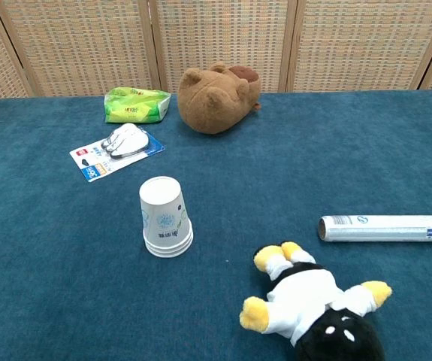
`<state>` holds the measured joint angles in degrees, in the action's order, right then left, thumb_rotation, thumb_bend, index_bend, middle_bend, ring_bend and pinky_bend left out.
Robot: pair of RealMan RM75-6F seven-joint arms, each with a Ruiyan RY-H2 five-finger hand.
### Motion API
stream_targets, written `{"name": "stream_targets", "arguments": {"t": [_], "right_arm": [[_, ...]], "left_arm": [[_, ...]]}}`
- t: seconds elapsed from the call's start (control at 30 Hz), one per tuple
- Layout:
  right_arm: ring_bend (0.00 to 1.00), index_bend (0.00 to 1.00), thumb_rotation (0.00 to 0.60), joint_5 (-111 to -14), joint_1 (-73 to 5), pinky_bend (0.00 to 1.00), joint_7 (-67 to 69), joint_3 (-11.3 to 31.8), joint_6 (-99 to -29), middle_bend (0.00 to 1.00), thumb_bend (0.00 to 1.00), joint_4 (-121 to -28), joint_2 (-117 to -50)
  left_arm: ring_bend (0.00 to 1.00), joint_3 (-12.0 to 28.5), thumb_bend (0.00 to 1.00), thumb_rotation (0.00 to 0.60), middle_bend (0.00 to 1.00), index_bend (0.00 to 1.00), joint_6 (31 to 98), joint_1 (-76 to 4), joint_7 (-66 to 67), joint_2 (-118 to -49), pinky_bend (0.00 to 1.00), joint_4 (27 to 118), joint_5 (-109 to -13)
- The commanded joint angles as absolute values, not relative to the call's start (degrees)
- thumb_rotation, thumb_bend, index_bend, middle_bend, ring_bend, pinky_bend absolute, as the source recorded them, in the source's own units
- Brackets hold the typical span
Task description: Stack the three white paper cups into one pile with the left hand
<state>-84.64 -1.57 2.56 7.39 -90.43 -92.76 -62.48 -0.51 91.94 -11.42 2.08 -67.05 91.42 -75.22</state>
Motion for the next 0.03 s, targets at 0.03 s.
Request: {"name": "stream_targets", "arguments": {"t": [0.03], "right_arm": [[0.0, 0.0, 0.6, -85.0, -1.53, 0.0, 2.35, 7.21, -90.63, 0.0, 0.0, -92.9, -62.51]], "left_arm": [[0.0, -1.28, 0.12, 0.6, 0.0, 0.0, 93.35, -9.17, 0.93, -65.58, 0.0, 92.36, -75.63]]}}
